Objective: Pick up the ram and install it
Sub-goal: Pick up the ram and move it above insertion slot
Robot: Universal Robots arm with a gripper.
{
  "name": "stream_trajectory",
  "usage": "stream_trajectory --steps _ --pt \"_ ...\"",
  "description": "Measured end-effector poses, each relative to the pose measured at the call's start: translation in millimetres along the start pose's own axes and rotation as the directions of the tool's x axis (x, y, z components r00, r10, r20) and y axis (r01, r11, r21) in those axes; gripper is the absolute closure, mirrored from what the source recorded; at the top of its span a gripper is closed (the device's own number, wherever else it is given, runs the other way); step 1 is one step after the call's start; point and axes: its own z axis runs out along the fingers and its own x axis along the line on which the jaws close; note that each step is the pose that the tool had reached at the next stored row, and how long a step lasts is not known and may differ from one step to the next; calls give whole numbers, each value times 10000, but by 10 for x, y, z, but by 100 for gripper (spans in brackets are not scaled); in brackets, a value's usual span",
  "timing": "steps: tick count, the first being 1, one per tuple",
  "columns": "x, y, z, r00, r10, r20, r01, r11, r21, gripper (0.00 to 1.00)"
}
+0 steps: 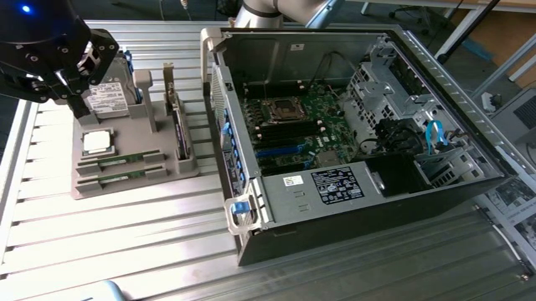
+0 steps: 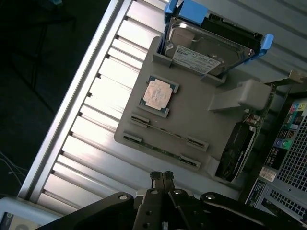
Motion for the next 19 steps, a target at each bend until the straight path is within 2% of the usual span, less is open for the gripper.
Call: stream_trajectory --steps 19 --pt "0 0 2 9949 -1004 -43 1004 9949 -27 89"
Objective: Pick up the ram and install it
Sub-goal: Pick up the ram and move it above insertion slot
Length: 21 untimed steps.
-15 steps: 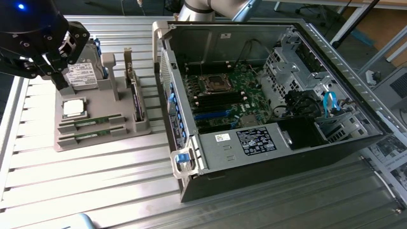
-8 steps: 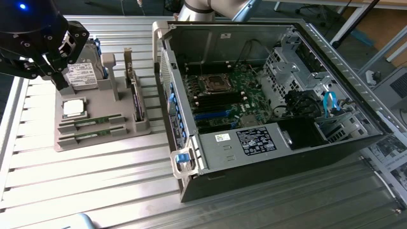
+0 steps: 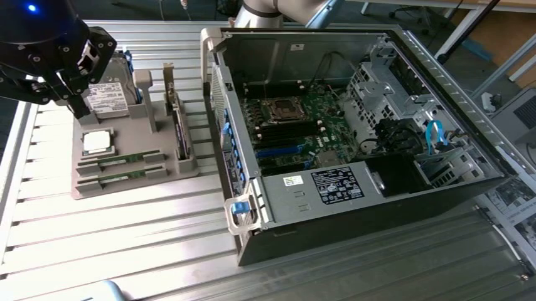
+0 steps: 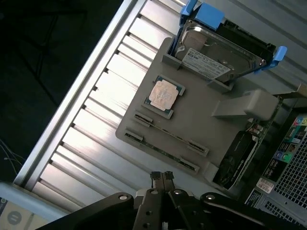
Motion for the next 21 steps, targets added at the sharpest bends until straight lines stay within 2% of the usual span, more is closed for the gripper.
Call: stream_trajectory --steps 21 --pt "0 0 1 9958 -917 -40 917 9958 -25 89"
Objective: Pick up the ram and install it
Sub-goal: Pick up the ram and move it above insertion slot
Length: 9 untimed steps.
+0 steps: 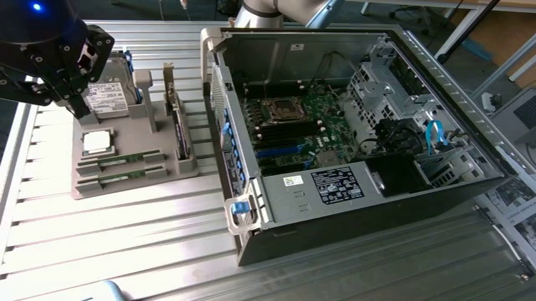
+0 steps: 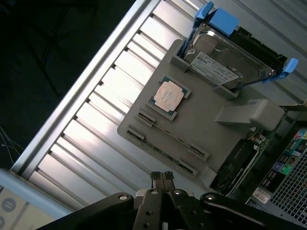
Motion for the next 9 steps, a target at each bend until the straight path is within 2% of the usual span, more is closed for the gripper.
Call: stream_trajectory --steps 9 --pt "0 0 1 9992 -402 -17 402 9992 -10 89"
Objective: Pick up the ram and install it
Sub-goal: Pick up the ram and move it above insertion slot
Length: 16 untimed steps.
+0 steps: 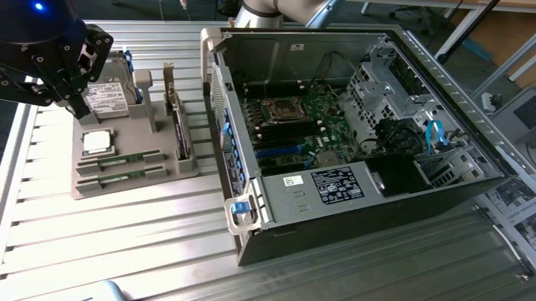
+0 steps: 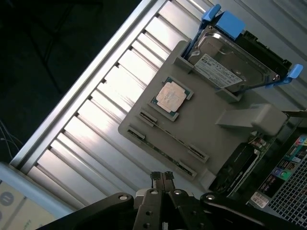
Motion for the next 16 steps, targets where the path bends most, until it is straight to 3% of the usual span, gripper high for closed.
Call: stream_trajectory --steps 16 --pt "0 0 1 9984 -564 -24 564 9984 -14 89"
